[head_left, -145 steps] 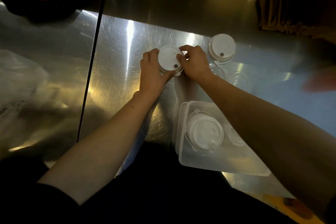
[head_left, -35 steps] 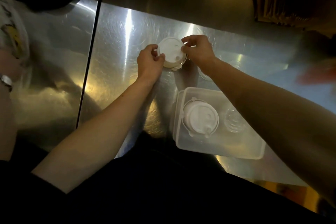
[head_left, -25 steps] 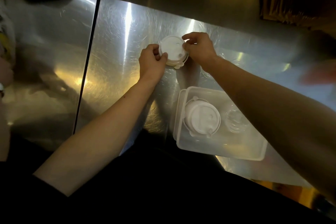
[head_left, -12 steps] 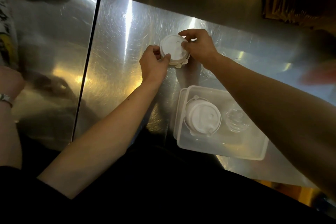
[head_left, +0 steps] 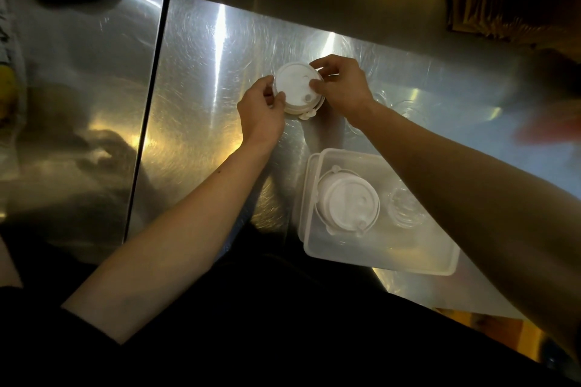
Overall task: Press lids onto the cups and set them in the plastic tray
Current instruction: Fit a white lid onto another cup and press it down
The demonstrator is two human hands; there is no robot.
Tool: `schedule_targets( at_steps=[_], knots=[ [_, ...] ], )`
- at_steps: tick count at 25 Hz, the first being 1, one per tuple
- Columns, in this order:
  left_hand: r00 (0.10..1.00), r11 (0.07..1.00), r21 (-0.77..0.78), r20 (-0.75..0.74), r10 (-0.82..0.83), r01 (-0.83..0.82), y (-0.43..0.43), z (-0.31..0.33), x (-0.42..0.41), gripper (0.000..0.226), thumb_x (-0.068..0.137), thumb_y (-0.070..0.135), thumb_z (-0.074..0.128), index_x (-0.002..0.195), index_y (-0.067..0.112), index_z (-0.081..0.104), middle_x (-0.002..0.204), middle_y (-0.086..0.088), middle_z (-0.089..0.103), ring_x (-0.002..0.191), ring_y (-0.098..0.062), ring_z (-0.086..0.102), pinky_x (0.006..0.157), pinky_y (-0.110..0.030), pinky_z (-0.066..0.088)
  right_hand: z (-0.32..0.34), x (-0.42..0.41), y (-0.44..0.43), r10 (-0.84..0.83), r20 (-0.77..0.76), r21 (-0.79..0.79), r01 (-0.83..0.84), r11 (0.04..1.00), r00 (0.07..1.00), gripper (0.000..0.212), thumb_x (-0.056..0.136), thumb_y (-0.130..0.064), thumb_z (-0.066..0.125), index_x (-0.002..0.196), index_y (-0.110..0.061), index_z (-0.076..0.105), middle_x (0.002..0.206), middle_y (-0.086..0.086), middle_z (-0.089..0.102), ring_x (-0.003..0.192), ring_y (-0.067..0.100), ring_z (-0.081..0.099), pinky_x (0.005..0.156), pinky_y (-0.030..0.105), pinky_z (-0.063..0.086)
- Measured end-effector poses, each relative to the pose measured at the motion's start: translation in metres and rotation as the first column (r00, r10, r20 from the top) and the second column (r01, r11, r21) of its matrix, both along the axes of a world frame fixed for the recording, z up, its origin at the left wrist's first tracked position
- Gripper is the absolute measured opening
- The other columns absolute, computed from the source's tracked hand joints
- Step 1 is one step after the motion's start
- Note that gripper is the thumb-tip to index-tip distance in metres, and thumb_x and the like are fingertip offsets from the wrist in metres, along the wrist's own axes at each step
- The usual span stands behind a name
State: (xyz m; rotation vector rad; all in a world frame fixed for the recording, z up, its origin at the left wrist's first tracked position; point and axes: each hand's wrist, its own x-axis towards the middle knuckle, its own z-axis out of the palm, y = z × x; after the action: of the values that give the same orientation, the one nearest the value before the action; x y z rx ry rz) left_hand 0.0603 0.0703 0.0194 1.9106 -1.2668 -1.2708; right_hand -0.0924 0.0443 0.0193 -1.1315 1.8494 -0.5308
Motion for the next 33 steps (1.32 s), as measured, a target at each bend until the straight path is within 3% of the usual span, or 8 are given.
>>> schedule_targets(
  at_steps=[4, 6, 12, 16, 19, 26, 31, 33],
  knots=[
    [1.000, 1.000, -0.030, 0.031, -0.002, 0.003, -0.003, -0.004, 0.003, 0.036, 0.095, 0.010, 0.057, 0.131, 0.012, 0.058, 0.127, -0.006, 0.064, 0.112, -0.014, 0.061, 0.078, 0.002, 0.042, -0.002, 0.000, 0.004, 0.005, -0.012, 0.006, -0.005, 1.000, 1.000, 0.034, 0.080, -0.012, 0.076, 0.111, -0.013, 0.065, 0.111, 0.004, 0.068, 0.103, 0.020, 0.065, 0.094, 0.036, 0.055],
    [0.999, 0.999, -0.039, 0.039, -0.008, 0.010, -0.005, -0.006, 0.005, 0.036, 0.094, 0.010, 0.057, 0.130, 0.011, 0.059, 0.124, -0.006, 0.065, 0.104, -0.009, 0.061, 0.067, 0.007, 0.039, -0.003, 0.001, 0.006, 0.007, -0.019, 0.009, -0.007, 1.000, 1.000, 0.034, 0.080, -0.013, 0.076, 0.111, -0.012, 0.063, 0.112, 0.005, 0.067, 0.104, 0.021, 0.065, 0.094, 0.038, 0.055],
    [0.998, 0.998, -0.047, 0.050, -0.039, 0.041, -0.006, -0.007, 0.004, 0.035, 0.095, 0.010, 0.055, 0.130, 0.012, 0.059, 0.123, -0.007, 0.066, 0.101, -0.008, 0.059, 0.066, 0.006, 0.039, -0.003, 0.003, 0.008, 0.008, -0.059, -0.007, -0.008, 1.000, 0.998, 0.034, 0.082, -0.013, 0.074, 0.113, -0.012, 0.061, 0.115, 0.007, 0.066, 0.103, 0.023, 0.065, 0.094, 0.039, 0.055],
    [0.997, 0.998, -0.034, 0.056, -0.056, 0.058, -0.008, -0.006, 0.006, 0.036, 0.094, 0.011, 0.057, 0.130, 0.012, 0.059, 0.123, -0.007, 0.067, 0.107, -0.015, 0.064, 0.088, -0.012, 0.047, -0.003, 0.006, 0.010, 0.010, -0.075, -0.024, -0.012, 1.000, 0.997, 0.039, 0.082, -0.016, 0.075, 0.117, -0.014, 0.058, 0.116, 0.008, 0.066, 0.102, 0.021, 0.065, 0.090, 0.032, 0.055],
    [0.996, 0.998, -0.026, 0.065, -0.062, 0.064, -0.010, -0.004, 0.006, 0.038, 0.094, 0.012, 0.059, 0.131, 0.012, 0.059, 0.125, -0.008, 0.066, 0.110, -0.017, 0.065, 0.097, -0.023, 0.049, -0.003, 0.006, 0.013, 0.013, -0.066, -0.038, -0.016, 0.999, 0.998, 0.037, 0.083, -0.015, 0.073, 0.117, -0.016, 0.059, 0.118, 0.010, 0.066, 0.103, 0.023, 0.065, 0.092, 0.038, 0.056],
    [0.999, 0.999, -0.039, 0.046, -0.029, 0.030, -0.007, -0.001, 0.004, 0.028, 0.092, 0.010, 0.060, 0.119, 0.013, 0.064, 0.115, -0.009, 0.069, 0.099, -0.015, 0.067, 0.079, -0.012, 0.050, 0.000, 0.009, 0.013, 0.011, -0.065, -0.003, -0.011, 1.000, 0.998, 0.040, 0.087, -0.014, 0.069, 0.124, -0.015, 0.055, 0.124, 0.012, 0.064, 0.109, 0.025, 0.063, 0.096, 0.037, 0.054],
    [0.999, 1.000, 0.004, 0.044, -0.013, 0.013, -0.008, 0.001, 0.002, 0.027, 0.091, 0.008, 0.058, 0.117, 0.014, 0.065, 0.117, -0.007, 0.068, 0.100, -0.015, 0.066, 0.073, -0.008, 0.049, -0.004, 0.005, 0.016, -0.154, 0.033, 0.083, 0.151, 0.985, 0.988, 0.043, 0.083, -0.008, 0.064, 0.126, -0.012, 0.054, 0.120, 0.014, 0.065, 0.109, 0.027, 0.063, 0.095, 0.040, 0.053],
    [1.000, 0.999, 0.040, 0.030, 0.009, -0.010, -0.009, 0.001, 0.000, 0.028, 0.090, 0.007, 0.058, 0.116, 0.015, 0.065, 0.118, -0.008, 0.068, 0.101, -0.016, 0.067, 0.076, -0.015, 0.054, -0.006, 0.004, 0.016, -0.206, 0.045, 0.113, 0.200, 0.973, 0.978, 0.041, 0.081, -0.007, 0.065, 0.121, -0.010, 0.058, 0.121, 0.014, 0.064, 0.109, 0.026, 0.063, 0.096, 0.040, 0.053]
  ],
)
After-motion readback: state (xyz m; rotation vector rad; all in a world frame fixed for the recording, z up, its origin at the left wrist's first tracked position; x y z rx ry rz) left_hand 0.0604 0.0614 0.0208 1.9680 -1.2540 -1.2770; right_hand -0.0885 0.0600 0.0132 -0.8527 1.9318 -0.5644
